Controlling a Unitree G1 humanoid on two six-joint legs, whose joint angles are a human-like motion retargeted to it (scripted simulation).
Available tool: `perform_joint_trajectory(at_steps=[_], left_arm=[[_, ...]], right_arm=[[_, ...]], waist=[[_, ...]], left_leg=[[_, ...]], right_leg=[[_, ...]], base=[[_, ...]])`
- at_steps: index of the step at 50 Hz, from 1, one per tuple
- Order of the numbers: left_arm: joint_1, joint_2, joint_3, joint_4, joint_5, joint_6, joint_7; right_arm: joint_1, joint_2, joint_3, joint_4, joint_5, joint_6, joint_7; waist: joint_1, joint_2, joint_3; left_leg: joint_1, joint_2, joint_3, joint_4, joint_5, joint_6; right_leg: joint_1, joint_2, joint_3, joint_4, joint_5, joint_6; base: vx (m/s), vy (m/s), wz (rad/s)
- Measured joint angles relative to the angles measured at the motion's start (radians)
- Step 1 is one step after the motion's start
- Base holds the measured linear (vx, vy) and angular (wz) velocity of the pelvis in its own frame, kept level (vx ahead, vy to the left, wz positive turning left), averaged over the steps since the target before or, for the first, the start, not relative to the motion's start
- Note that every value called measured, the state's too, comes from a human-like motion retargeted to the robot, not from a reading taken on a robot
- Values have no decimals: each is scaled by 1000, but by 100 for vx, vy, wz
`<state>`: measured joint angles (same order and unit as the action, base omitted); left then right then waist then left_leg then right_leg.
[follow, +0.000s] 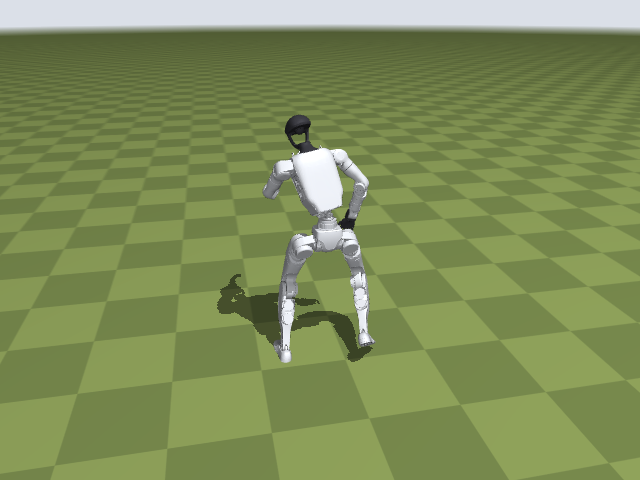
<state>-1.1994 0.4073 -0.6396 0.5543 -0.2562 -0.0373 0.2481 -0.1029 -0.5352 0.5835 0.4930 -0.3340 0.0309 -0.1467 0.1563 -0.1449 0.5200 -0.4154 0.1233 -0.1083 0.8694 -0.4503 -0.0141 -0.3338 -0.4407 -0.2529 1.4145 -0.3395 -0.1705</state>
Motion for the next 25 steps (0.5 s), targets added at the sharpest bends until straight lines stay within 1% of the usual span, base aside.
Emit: perform_joint_trajectory(at_steps=[2,3,5,7,9,10,11,12,15,17,18,20,22,23,25], left_arm=[[73,-6,111,148,-86,16,91],[105,-9,162,251,-141,31,137],[170,8,246,478,-197,78,210],[260,48,297,719,-169,141,202],[420,86,334,875,-72,176,140],[525,100,347,911,-20,180,95],[647,100,358,902,22,170,59],[769,95,372,885,59,158,27],[1113,26,444,786,93,104,-38],[1280,-49,503,727,19,88,-66],[1342,-89,526,707,-38,83,-81],[1420,-156,548,698,-143,74,-111],[1435,-183,543,733,-182,57,-135],[1429,-184,545,754,-172,50,-138],[1397,-166,564,781,-118,44,-120]], right_arm=[[-39,-36,-3,-108,-11,-13,22],[-53,-52,-9,-158,35,-9,43],[-78,-64,-28,-245,170,-18,46],[-109,-71,-30,-310,308,-34,62],[-148,-85,-20,-365,406,-53,114],[-172,-98,-12,-392,450,-60,157],[-202,-122,-10,-422,483,-61,212],[-233,-148,-8,-450,516,-59,268],[-345,-231,-15,-500,623,-29,420],[-420,-255,-30,-408,695,5,446],[-454,-253,-45,-313,718,21,424],[-515,-212,-99,-26,731,40,285],[-594,-128,-221,369,736,47,-12],[-634,-100,-311,554,746,64,-188],[-685,-106,-508,838,807,131,-512]], waist=[[-27,22,0],[-37,34,0],[-74,74,0],[-133,121,0],[-209,162,0],[-249,183,0],[-284,211,0],[-319,240,0],[-416,324,0],[-437,363,0],[-430,376,0],[-398,390,0],[-363,381,0],[-349,371,0],[-316,343,0]], left_leg=[[65,5,-7,-102,19,-16],[141,0,0,-225,54,-13],[238,8,14,-349,81,-35],[320,20,42,-419,89,-52],[378,23,93,-428,81,-48],[397,25,126,-409,73,-40],[389,39,163,-347,58,-25],[374,54,197,-272,43,-9],[260,101,252,40,29,41],[179,111,274,224,52,69],[144,105,284,296,53,69],[85,79,299,392,40,45],[37,63,312,413,34,21],[15,60,317,402,35,17],[-27,50,317,338,50,11]], right_leg=[[-44,22,-44,-87,-7,24],[-52,34,-48,-171,-7,38],[-72,55,-62,-319,-16,69],[-80,95,-48,-508,17,113],[-84,149,16,-699,114,149],[-87,175,60,-770,169,156],[-101,191,91,-746,158,132],[-113,204,117,-713,137,113],[-145,220,155,-587,26,94],[-178,228,174,-512,-8,54],[-194,233,192,-479,-18,39],[-199,240,237,-439,-28,29],[-155,229,264,-440,-27,29],[-120,215,266,-451,-23,30],[-39,181,258,-486,-4,38]], base=[[63,-7,52],[65,-8,24],[70,-6,3],[76,-5,-23],[80,-3,-50],[81,-1,-76],[81,1,-88],[81,3,-94],[79,7,-85],[74,13,-118],[72,17,-139],[70,20,-127],[70,22,-57],[71,21,1],[71,20,42]])
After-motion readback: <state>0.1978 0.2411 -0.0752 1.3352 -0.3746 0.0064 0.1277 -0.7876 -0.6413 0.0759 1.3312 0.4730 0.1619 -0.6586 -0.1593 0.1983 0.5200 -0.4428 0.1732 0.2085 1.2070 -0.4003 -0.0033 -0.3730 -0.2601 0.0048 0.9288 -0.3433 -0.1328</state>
